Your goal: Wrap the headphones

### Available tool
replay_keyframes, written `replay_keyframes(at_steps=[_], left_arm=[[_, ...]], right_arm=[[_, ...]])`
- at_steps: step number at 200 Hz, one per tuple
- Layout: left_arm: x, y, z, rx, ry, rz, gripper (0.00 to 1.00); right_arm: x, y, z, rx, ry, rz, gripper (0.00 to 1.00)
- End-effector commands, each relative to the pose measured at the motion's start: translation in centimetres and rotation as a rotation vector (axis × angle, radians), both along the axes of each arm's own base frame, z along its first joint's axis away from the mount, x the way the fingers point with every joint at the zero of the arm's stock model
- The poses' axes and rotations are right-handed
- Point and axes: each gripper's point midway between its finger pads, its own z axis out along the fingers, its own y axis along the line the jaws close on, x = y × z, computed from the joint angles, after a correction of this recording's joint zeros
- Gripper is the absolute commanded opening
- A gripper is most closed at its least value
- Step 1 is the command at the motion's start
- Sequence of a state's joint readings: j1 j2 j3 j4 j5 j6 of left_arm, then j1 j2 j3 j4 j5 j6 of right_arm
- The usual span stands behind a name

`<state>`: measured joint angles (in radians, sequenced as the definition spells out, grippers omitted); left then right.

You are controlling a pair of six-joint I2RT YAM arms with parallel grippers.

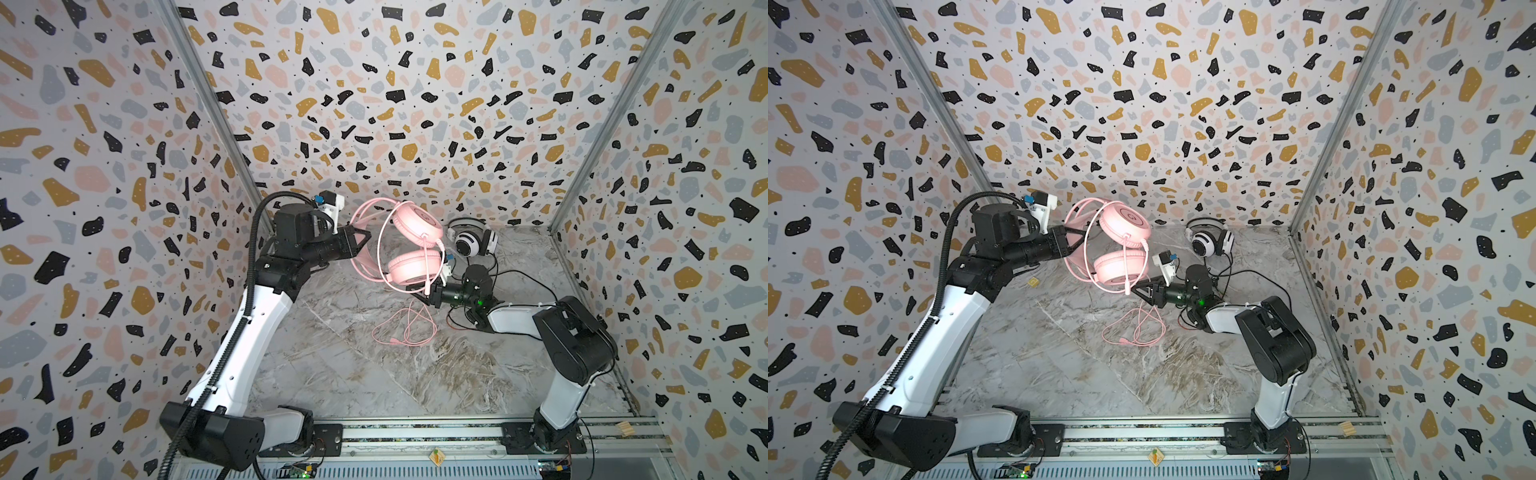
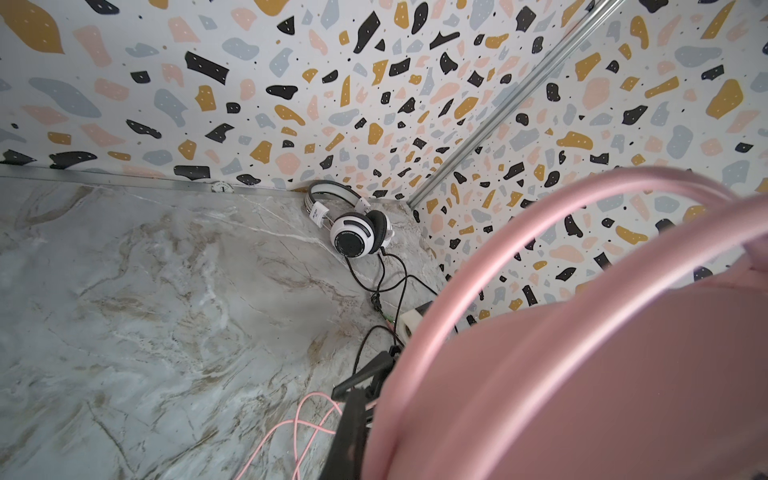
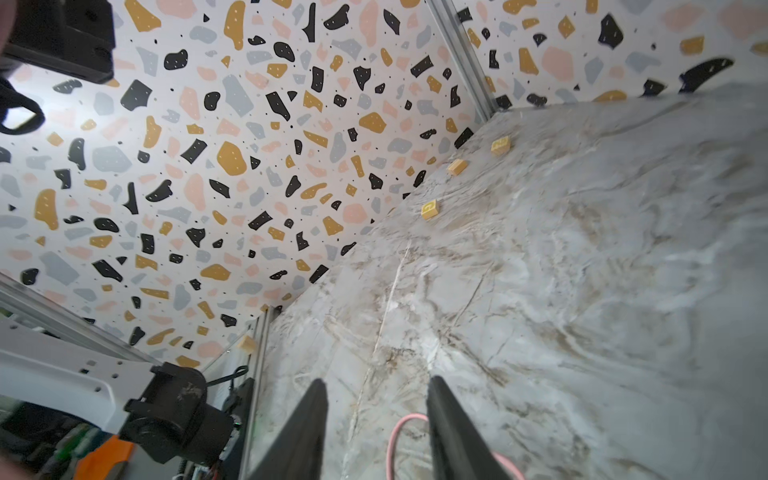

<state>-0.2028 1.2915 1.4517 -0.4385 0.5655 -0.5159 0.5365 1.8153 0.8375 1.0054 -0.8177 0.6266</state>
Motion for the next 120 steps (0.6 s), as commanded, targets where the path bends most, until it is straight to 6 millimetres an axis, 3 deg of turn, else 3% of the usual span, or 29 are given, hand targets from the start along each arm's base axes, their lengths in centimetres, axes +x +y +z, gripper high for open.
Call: replay_keyframes(at_steps=[1,45,79,120], left_arm=[[0.9,0.9,4.6,-0.108,-0.109,0.04,0.0],[4.2,2.9,4.5,-0.199,-0.087,0.16,0.0],[5.4,3.0,5.1,-0.279,-0.087,0.163,0.0],[6.5,5.1,5.9,-0.311,-0.1,0.233,0.0]], right_arm=[[-0.5,0.1,1.0,0.045,-0.018,0.022,0.21],[-1.0,-1.3,-0.7,-0.088,-0.002,-0.054,0.05],[-2.3,-1.2,-1.7,-0.258,-0.02,-0.08,0.05],[-3.9,-3.1,-2.5,-0.337,-0.01,-0.136,0.04]])
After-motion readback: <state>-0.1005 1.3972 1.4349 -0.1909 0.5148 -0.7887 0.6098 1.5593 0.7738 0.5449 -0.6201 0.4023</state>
